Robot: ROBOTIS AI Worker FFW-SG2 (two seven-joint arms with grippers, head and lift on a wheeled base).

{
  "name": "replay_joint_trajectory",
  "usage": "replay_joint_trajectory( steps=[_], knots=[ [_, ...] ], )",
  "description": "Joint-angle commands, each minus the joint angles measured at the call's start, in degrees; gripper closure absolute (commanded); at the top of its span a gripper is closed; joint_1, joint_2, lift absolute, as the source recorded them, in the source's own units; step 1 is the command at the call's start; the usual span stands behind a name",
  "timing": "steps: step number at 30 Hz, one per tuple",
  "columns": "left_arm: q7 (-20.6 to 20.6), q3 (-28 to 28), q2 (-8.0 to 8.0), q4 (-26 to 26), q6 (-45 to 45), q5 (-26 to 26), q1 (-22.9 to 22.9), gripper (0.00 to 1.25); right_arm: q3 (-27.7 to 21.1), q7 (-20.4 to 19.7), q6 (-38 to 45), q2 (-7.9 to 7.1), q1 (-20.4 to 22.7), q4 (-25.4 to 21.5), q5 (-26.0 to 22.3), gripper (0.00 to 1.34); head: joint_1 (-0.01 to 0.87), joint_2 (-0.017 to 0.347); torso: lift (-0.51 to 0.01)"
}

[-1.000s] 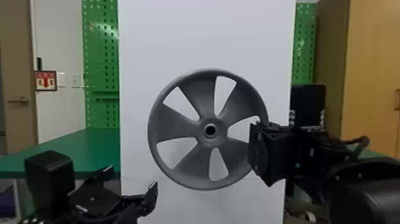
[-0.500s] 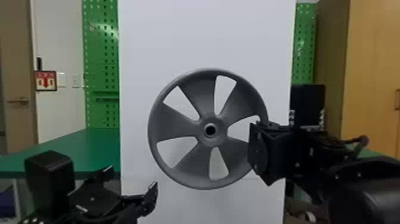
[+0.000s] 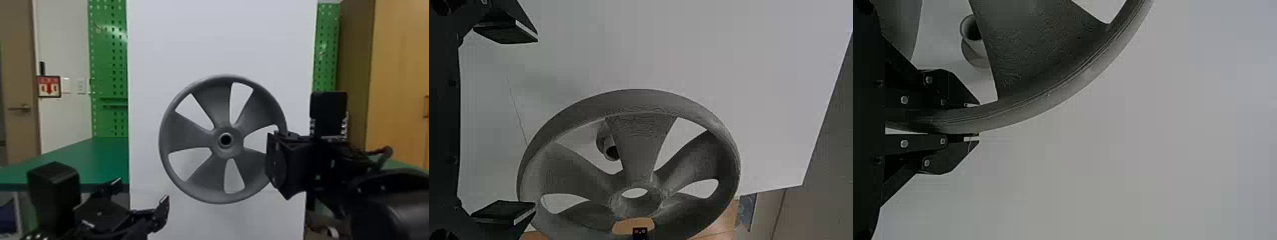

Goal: Hold the wheel and insert it

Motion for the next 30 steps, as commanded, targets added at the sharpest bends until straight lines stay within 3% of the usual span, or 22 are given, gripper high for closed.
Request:
replay_joint_trajectory(
  steps=[1,30],
  knots=[
    [0.00,-0.02,0.00,0.05,-0.08,-0.01,0.00,0.10,0.09,-0.09,-0.27,0.05,-0.13,0.49,-0.03,1.21,0.097,0.015,-0.442],
    [0.00,-0.11,0.00,0.14,-0.35,0.17,-0.09,0.10,0.09,-1.76,-1.94,0.05,-2.85,5.94,0.41,1.21,0.097,0.015,-0.442]
  ],
)
